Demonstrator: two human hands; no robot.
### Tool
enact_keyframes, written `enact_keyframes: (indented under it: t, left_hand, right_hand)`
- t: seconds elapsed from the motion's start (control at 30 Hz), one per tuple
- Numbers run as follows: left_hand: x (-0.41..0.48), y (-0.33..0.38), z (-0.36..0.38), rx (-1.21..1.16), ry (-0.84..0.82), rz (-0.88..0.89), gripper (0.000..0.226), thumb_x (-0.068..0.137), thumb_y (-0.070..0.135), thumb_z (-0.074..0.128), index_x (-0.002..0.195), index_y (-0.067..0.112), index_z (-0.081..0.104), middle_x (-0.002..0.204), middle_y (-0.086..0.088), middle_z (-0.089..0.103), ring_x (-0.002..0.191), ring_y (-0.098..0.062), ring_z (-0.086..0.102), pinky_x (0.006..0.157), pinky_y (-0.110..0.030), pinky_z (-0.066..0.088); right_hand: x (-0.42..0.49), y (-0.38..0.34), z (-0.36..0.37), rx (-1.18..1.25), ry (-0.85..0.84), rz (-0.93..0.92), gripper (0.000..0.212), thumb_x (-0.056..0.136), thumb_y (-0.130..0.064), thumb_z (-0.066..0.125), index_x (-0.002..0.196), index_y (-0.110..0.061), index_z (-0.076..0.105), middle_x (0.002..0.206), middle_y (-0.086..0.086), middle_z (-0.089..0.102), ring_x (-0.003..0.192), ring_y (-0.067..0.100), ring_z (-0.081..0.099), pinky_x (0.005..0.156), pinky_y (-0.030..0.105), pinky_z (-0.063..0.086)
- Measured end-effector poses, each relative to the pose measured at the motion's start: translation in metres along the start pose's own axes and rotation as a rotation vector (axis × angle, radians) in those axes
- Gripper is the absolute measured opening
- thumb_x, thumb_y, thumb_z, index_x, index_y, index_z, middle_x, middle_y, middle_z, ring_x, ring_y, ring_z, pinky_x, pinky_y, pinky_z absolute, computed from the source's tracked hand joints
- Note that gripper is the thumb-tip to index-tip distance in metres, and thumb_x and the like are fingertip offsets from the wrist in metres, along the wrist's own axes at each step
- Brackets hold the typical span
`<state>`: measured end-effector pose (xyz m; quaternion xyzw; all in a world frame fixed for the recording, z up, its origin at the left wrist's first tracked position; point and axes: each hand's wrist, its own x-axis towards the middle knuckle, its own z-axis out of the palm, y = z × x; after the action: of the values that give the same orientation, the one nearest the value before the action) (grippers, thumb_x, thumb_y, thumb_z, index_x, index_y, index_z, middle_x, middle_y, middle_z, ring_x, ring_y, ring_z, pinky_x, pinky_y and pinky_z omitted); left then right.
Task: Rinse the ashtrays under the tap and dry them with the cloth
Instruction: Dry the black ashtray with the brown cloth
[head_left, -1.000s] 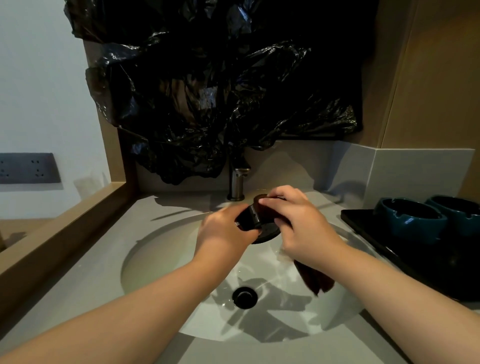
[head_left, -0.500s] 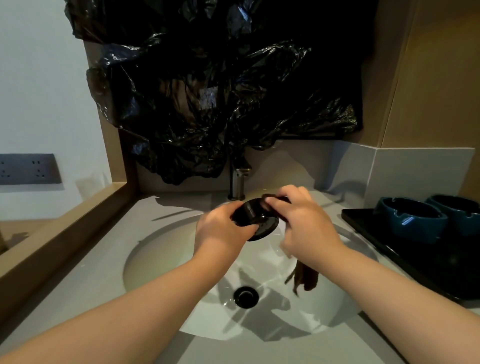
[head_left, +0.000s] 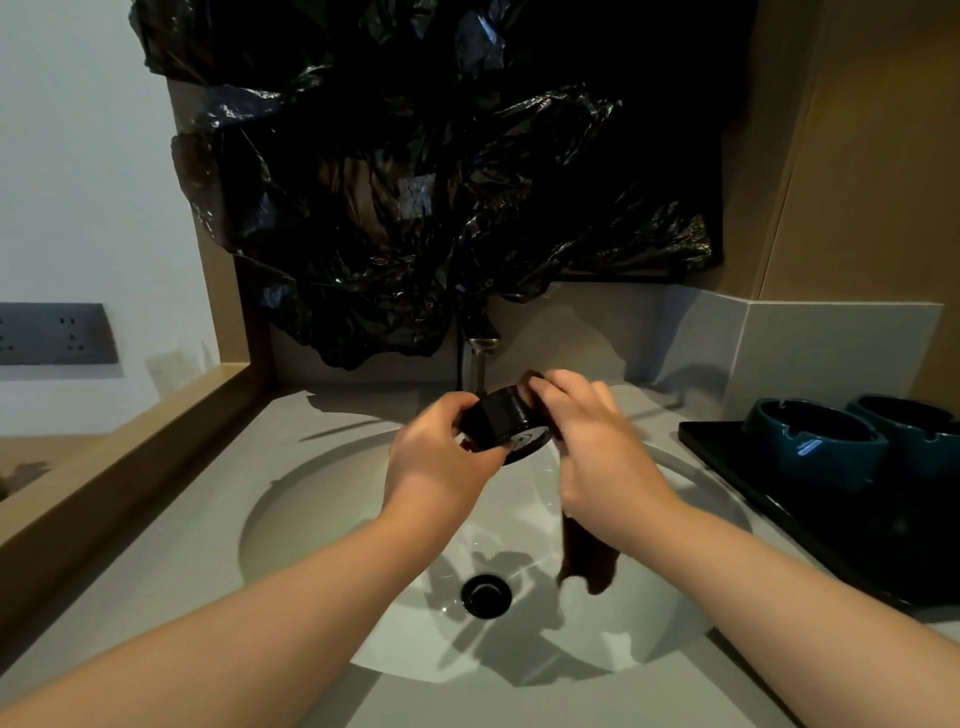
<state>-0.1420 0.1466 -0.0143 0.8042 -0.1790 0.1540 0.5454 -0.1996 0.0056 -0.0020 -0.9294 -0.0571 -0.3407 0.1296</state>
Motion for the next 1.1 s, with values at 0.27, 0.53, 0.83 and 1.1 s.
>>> enact_keyframes:
  t: [0.27, 0.53, 0.83, 1.1]
  left_hand:
    - [0.001, 0.001, 0.001, -0.198, 0.011, -0.042, 0.030, 0.076, 0.022, 0.079, 0.089, 0.033, 0.054, 0.091, 0.010, 0.066, 0.090, -0.004, 0.063, 0.079, -0.021, 0.050]
    - [0.009, -0.014, 0.008, -0.224, -0.079, -0.111, 0.030, 0.077, 0.020, 0.079, 0.093, 0.032, 0.056, 0.100, 0.006, 0.068, 0.098, -0.012, 0.065, 0.094, -0.038, 0.052]
    - [0.009, -0.015, 0.011, -0.288, -0.051, -0.137, 0.031, 0.079, 0.014, 0.076, 0.087, 0.034, 0.053, 0.100, 0.007, 0.067, 0.100, -0.015, 0.065, 0.091, -0.036, 0.054]
    - [0.008, -0.014, 0.011, -0.535, -0.202, -0.223, 0.037, 0.089, 0.009, 0.065, 0.111, 0.032, 0.046, 0.121, -0.006, 0.056, 0.103, -0.022, 0.062, 0.076, -0.028, 0.059]
  right_hand:
    - [0.006, 0.026, 0.010, 0.156, -0.052, 0.170, 0.057, 0.086, 0.007, 0.044, 0.137, -0.017, 0.045, 0.137, -0.006, 0.040, 0.125, 0.014, 0.036, 0.101, 0.019, 0.030]
    - [0.011, 0.021, -0.023, 0.369, 0.090, 0.235, 0.050, 0.089, 0.009, 0.044, 0.130, -0.018, 0.054, 0.128, -0.005, 0.044, 0.119, 0.013, 0.043, 0.102, 0.022, 0.036]
    - [0.009, 0.020, -0.007, 0.014, -0.073, 0.131, 0.065, 0.076, 0.010, 0.049, 0.134, -0.020, 0.051, 0.131, -0.006, 0.045, 0.117, 0.017, 0.037, 0.098, 0.026, 0.037]
    - [0.007, 0.010, -0.006, 0.510, -0.067, 0.357, 0.047, 0.094, 0.003, 0.046, 0.135, -0.019, 0.049, 0.127, -0.004, 0.047, 0.115, 0.008, 0.044, 0.092, 0.011, 0.029]
